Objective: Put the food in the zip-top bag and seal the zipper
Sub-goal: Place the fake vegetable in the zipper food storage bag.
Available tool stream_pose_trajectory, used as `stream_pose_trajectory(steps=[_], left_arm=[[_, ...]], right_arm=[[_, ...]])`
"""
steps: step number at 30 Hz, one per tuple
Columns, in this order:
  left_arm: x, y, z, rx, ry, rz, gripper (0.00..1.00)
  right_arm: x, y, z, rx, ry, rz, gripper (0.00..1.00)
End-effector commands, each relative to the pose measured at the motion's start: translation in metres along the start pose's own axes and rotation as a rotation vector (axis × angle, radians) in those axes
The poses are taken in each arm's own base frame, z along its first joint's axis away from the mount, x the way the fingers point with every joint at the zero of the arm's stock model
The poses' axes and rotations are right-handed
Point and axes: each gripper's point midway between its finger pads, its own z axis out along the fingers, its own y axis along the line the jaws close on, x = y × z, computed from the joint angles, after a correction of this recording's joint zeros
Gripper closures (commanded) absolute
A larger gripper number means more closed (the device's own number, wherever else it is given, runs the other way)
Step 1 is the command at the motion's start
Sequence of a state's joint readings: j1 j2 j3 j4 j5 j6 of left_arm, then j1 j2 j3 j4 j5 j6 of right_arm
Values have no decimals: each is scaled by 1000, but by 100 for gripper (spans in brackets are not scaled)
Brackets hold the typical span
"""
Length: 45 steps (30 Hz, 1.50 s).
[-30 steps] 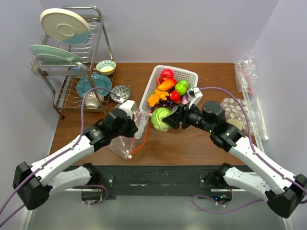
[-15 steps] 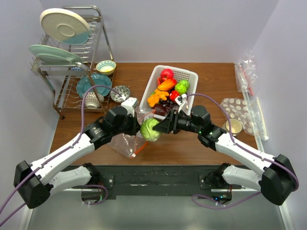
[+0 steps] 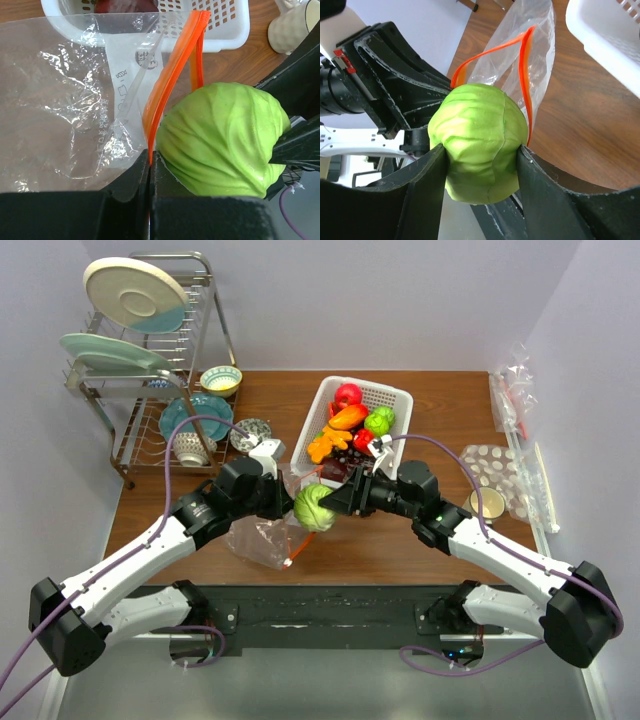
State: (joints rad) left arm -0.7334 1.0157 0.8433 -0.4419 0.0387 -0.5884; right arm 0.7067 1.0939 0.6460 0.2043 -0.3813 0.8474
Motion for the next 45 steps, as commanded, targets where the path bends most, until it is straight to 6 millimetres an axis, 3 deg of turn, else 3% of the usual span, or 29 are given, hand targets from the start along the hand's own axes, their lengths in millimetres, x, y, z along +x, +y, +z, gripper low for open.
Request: stream_pose_trajectory(steps=[1, 7, 14, 17, 20, 24, 29, 32, 33, 34, 39, 45], left_arm=[[-48, -77, -30, 310, -114, -36, 100], [-58, -73, -35, 268, -143, -25, 100], [-51, -61, -25, 193, -96, -18, 100], [-49, -65, -21, 211, -81, -19, 100], [-45, -72, -15, 245, -68, -16, 100], [-31, -62, -1, 223, -50, -16, 100], [-31, -65, 3, 245, -59, -28, 100], [-33, -72, -3, 279, -65, -28, 100], [-33, -73, -6, 283, -68, -27, 100], [-35, -73, -8, 283, -73, -29, 100], [-41, -67, -20, 249, -104, -34, 100], [-30, -53, -14, 188, -81, -32, 100]], right_arm=[[-4, -29, 7, 115, -59, -4, 47], [0, -49, 4, 203, -57, -17, 47], [11, -64, 4, 246, -29, -8, 47], [12, -64, 7, 233, -29, 10, 47], [5, -47, 13, 171, -43, 32, 47], [-5, -19, 18, 73, -61, 55, 47], [3, 5, 26, -14, -40, 58, 44], [10, 15, 29, -51, -28, 74, 24], [11, 14, 28, -41, -22, 71, 8], [10, 15, 26, -35, -24, 64, 6], [0, 14, 5, 60, -52, -18, 8], [-7, 10, -26, 194, -19, -136, 13]])
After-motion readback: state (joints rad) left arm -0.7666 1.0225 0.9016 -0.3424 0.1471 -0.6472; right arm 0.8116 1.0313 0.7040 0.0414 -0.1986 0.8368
